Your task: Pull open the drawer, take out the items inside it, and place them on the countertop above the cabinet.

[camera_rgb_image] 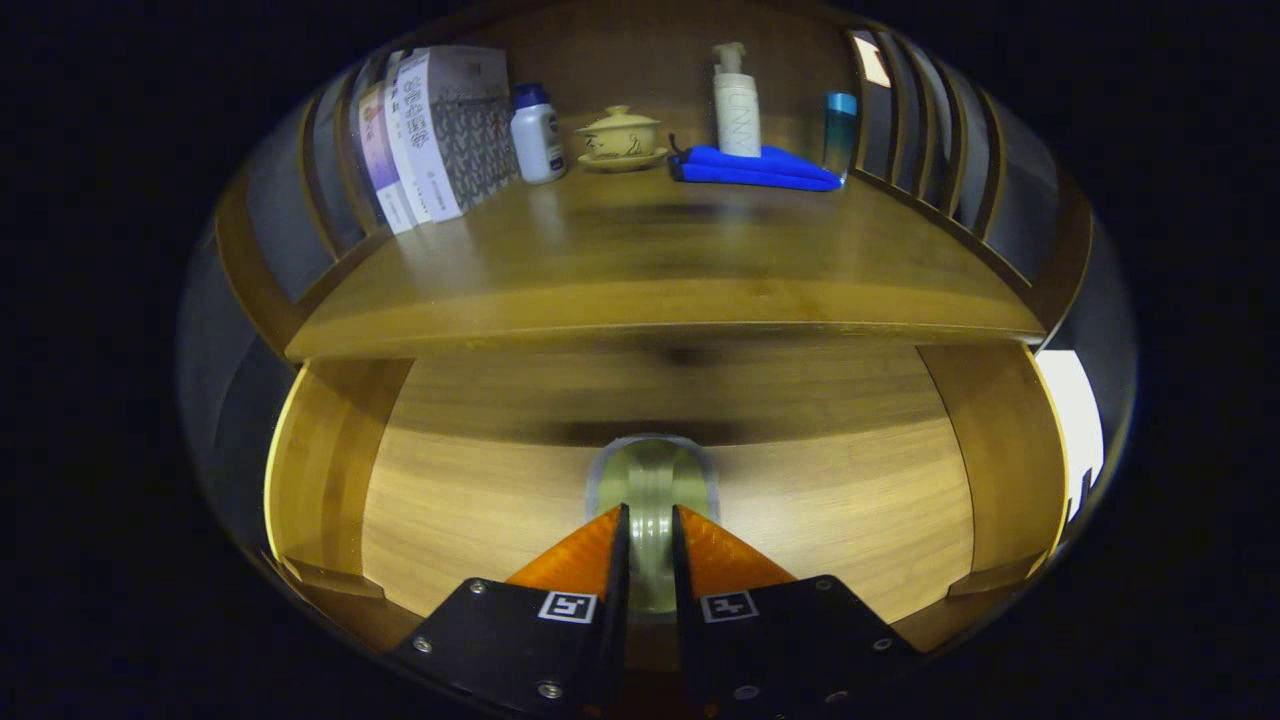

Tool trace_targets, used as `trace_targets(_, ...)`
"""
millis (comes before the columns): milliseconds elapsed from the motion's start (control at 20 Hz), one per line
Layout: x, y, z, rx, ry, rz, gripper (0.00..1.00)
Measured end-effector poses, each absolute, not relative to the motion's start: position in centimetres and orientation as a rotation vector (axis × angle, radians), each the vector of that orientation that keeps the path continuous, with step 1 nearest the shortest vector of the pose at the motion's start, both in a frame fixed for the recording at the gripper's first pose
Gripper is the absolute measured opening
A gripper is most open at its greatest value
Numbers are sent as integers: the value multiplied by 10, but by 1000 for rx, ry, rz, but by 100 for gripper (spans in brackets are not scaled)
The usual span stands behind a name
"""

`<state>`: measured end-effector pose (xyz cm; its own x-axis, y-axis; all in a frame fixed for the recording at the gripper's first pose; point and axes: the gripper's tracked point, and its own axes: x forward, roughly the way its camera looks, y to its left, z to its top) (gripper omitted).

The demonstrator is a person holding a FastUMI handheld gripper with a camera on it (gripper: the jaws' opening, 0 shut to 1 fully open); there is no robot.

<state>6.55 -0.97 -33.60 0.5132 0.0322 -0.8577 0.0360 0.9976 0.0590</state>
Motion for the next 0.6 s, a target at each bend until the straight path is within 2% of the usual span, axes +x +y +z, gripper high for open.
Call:
trace_targets(350, 53, -10, -298, -131, 929, 21, 14)
trace_targets(600, 49, -16, -240, -107, 811, -20, 14)
